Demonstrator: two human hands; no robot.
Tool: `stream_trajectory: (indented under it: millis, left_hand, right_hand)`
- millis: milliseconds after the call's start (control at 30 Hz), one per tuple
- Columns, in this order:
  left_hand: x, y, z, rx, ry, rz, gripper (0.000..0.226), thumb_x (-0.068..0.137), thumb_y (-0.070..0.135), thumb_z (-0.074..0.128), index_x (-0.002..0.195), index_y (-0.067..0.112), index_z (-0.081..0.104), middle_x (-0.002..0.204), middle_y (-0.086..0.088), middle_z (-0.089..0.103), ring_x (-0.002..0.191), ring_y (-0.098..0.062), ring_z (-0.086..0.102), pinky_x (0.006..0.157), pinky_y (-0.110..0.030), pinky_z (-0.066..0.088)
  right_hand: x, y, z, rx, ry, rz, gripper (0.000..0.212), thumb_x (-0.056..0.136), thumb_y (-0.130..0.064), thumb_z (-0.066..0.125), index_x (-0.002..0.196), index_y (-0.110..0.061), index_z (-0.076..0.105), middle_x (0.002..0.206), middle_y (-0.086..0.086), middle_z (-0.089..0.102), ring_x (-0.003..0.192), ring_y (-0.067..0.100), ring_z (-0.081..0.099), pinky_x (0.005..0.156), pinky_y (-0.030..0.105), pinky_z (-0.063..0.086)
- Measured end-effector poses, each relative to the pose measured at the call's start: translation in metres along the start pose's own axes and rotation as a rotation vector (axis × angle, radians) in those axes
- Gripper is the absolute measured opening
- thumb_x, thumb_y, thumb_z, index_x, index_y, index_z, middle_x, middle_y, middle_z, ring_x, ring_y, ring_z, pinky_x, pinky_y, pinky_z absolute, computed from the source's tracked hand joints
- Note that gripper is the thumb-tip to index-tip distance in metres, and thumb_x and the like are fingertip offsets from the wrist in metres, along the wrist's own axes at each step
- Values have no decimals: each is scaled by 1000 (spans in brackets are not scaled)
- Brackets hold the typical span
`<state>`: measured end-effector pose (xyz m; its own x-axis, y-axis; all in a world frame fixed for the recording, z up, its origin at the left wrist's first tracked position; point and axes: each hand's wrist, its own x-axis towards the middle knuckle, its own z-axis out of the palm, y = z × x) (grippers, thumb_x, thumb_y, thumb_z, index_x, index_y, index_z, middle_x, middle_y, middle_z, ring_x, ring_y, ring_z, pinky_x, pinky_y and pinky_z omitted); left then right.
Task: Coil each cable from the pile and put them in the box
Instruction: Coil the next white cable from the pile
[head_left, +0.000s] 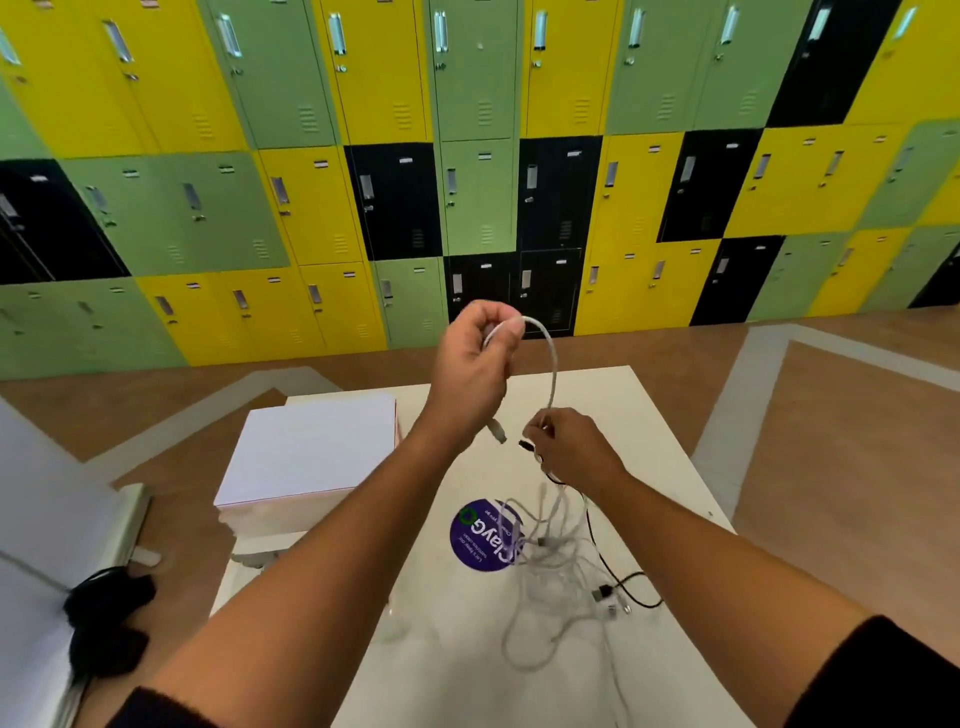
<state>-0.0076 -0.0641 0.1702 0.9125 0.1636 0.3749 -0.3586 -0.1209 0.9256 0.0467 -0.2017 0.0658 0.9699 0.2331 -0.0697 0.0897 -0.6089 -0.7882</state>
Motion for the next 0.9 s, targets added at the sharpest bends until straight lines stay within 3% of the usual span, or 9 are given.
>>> stream_trajectory:
  millis: [100,200,267,367,467,633,767,900]
  left_hand:
    - [8,33,-6,-161,37,68,12,106,13,46,97,14,54,61,5,41,49,-8,33,43,-22,30]
    - [11,42,-15,-234,69,119,12,107,15,44,98,13,52,61,3,40,49,-9,31,42,-23,28]
    - [11,34,-19,-207,80,118,11,106,14,45,98,13,53,61,2,40,49,-9,31,42,-23,28]
    - [7,5,-24,-131,131,25,13,105,15,49,93,17,55,63,1,42,48,-8,35,42,-21,30]
    - [-1,-30,-27,-20,152,-145,14,104,19,51,91,18,57,64,1,45,51,-8,38,44,-21,32]
    - [-18,-60,-22,129,9,-317,27,107,27,43,107,14,67,66,-3,49,53,-11,41,42,-19,33]
    - [-24,-62,-12,-93,-228,-467,43,107,42,38,113,15,71,60,2,47,47,-9,37,43,-21,28]
    - [-23,-60,-9,-312,-258,-523,34,105,34,46,101,11,71,62,-1,39,48,-10,27,44,-20,23]
  right_hand:
    - [5,9,0,-1,62,84,15,96,-14,57,86,-12,69,79,6,68,63,18,66,55,22,55]
    - [7,20,-1,49,10,142,14,94,-14,60,82,-12,68,80,10,68,67,26,70,65,39,59]
    - [9,15,-6,161,43,148,15,95,-12,58,86,-9,70,81,11,67,63,25,67,63,39,57]
    - [15,-14,-23,374,171,70,17,97,-12,57,85,-8,68,82,14,67,60,23,66,59,34,57]
    - [20,-58,-48,503,297,-76,21,99,-14,54,82,-8,66,69,11,67,53,18,63,51,30,53]
    - [19,-116,-87,597,439,-245,21,102,-23,55,89,-11,66,67,5,67,51,14,63,48,27,53]
    - [16,-132,-95,712,456,-326,24,101,-21,58,93,1,62,74,15,67,56,23,69,51,31,58]
    - [17,-125,-96,705,493,-338,19,102,-20,57,95,-3,63,86,16,69,64,23,71,59,32,61]
